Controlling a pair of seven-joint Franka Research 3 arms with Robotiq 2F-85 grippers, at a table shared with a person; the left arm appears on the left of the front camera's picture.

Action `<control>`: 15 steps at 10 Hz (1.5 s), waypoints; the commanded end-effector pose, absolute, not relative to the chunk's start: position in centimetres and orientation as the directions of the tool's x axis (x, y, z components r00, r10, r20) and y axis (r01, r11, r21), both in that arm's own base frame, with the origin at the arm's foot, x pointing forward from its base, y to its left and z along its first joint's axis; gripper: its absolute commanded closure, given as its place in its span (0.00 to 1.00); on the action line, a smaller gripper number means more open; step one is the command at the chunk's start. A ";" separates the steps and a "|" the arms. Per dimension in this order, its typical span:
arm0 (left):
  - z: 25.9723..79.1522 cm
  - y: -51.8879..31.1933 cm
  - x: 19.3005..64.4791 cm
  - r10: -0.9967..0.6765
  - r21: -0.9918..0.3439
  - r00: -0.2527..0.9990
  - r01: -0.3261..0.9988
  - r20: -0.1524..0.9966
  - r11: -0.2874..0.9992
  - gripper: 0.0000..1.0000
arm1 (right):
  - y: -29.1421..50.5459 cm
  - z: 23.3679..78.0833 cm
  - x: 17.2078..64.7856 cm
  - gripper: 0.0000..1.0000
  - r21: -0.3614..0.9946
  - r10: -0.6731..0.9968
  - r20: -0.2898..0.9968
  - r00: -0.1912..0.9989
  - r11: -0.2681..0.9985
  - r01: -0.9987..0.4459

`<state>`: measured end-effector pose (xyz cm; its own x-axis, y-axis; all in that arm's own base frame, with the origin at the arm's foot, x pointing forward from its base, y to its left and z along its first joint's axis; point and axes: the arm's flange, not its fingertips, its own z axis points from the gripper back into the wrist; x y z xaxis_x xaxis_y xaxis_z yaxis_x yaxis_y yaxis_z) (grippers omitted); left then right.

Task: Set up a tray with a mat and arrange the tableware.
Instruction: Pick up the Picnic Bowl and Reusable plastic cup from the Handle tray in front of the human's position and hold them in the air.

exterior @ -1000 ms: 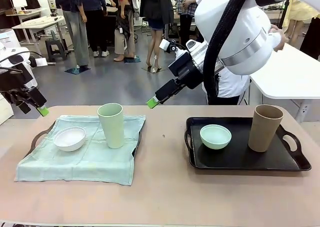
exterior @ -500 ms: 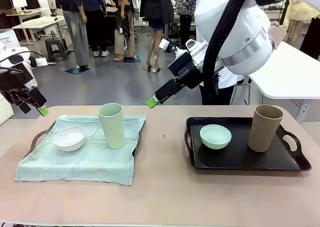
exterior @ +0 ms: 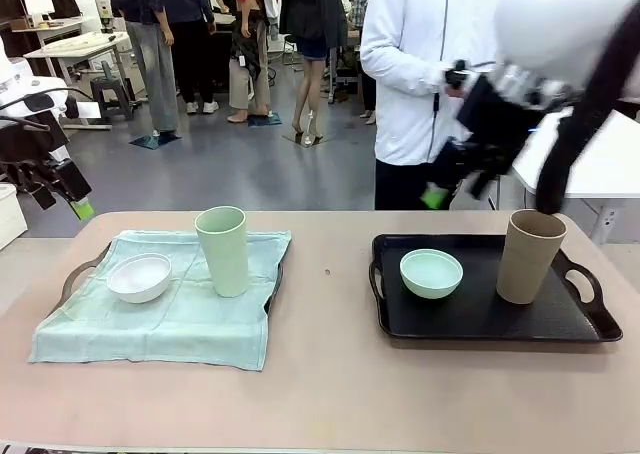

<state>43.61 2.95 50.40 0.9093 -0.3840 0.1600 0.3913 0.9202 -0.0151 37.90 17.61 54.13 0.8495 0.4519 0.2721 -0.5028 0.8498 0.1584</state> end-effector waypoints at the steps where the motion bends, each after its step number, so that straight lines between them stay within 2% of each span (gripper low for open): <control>1: 51.1 2.0 42.9 -0.367 0.050 0.917 0.364 0.159 0.930 0.07 | 17.7 55.3 35.3 0.00 0.168 0.188 -0.084 0.979 0.971 -0.172; 2: 50.4 3.0 43.6 -0.384 -0.015 0.909 0.391 0.160 0.920 0.07 | 17.6 54.1 37.9 0.00 0.158 0.452 0.272 0.850 0.850 -0.503; 3: 50.4 3.0 43.6 -0.384 -0.015 0.909 0.391 0.160 0.920 0.07 | 17.6 54.1 37.9 0.00 0.158 0.452 0.272 0.850 0.850 -0.503; 4: 50.8 2.6 43.5 -0.386 0.005 0.908 0.391 0.161 0.920 0.07 | 15.8 55.0 35.7 0.00 0.116 0.351 0.160 0.923 0.922 -0.371; 5: 51.7 3.2 44.1 -0.348 -0.200 0.917 0.385 0.197 0.901 0.07 | 15.0 52.7 38.8 0.00 0.213 0.297 0.095 0.950 0.926 -0.311; 6: 52.8 4.8 44.9 -0.291 -0.386 0.909 0.394 0.298 0.834 0.07 | 11.4 53.4 39.9 0.00 0.528 0.241 0.171 0.955 0.796 -0.296; 7: 53.0 6.1 44.7 -0.246 -0.489 0.893 0.418 0.378 0.766 0.07 | 8.0 54.5 38.3 0.00 0.700 0.165 0.266 0.950 0.645 -0.308; 8: 52.8 7.8 44.3 -0.171 -0.619 0.872 0.452 0.459 0.642 0.07 | 4.6 55.0 35.6 0.00 0.804 0.049 0.394 0.918 0.465 -0.370; 9: 52.8 9.6 43.9 -0.096 -0.724 0.860 0.478 0.501 0.498 0.07 | 1.6 54.2 33.8 0.00 0.867 -0.055 0.465 0.884 0.231 -0.442; 10: 52.1 10.3 43.6 -0.100 -0.728 0.857 0.487 0.506 0.483 0.07 | 1.1 53.1 33.0 0.00 0.861 -0.150 0.503 0.851 0.175 -0.477; 11: 53.6 8.0 43.5 -0.157 -0.561 0.877 0.418 0.454 0.715 0.07 | 3.6 55.4 37.2 0.00 0.663 0.140 0.331 0.933 0.669 -0.336; 12: 53.6 8.0 43.5 -0.157 -0.561 0.877 0.418 0.454 0.715 0.07 | 3.6 55.4 37.2 0.00 0.663 0.140 0.331 0.933 0.669 -0.336; 13: 53.2 10.0 42.9 -0.091 -0.655 0.857 0.452 0.507 0.606 0.07 | 0.4 55.4 34.3 0.00 0.754 0.043 0.398 0.916 0.553 -0.354; 14: 53.6 11.8 42.4 0.040 -0.711 0.844 0.423 0.534 0.561 0.07 | -2.5 55.8 35.7 0.00 0.911 -0.057 0.348 0.936 0.256 -0.323; 15: 53.6 14.5 42.1 0.144 -0.788 0.862 0.362 0.486 0.497 0.07 | -7.3 54.9 35.5 0.00 0.966 -0.180 0.257 0.950 0.034 -0.255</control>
